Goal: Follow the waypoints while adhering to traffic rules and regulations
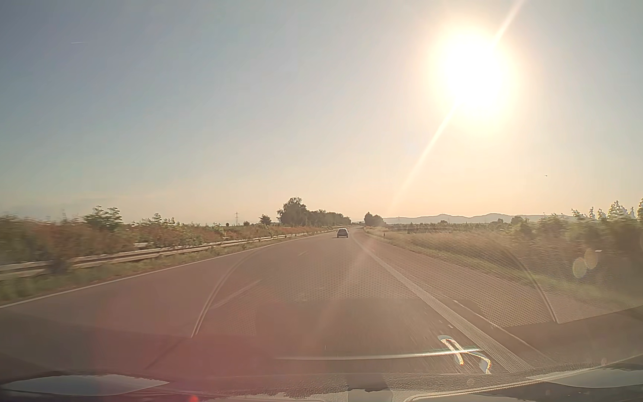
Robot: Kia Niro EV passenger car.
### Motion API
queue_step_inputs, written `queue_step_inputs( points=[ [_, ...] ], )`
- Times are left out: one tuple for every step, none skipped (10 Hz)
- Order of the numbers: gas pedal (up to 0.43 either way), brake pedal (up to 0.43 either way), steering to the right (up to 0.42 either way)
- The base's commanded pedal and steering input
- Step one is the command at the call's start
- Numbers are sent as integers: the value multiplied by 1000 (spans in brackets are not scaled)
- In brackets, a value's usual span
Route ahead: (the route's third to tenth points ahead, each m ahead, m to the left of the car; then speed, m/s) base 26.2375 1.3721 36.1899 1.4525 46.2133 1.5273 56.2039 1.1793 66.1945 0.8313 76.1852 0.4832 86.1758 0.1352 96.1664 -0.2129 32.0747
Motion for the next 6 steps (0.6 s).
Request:
queue_step_inputs(
  points=[
    [299, 0, 3],
    [299, 0, 3],
    [311, 0, 3],
    [311, 0, 3],
    [319, 0, 3],
    [319, 0, 3]
  ],
)
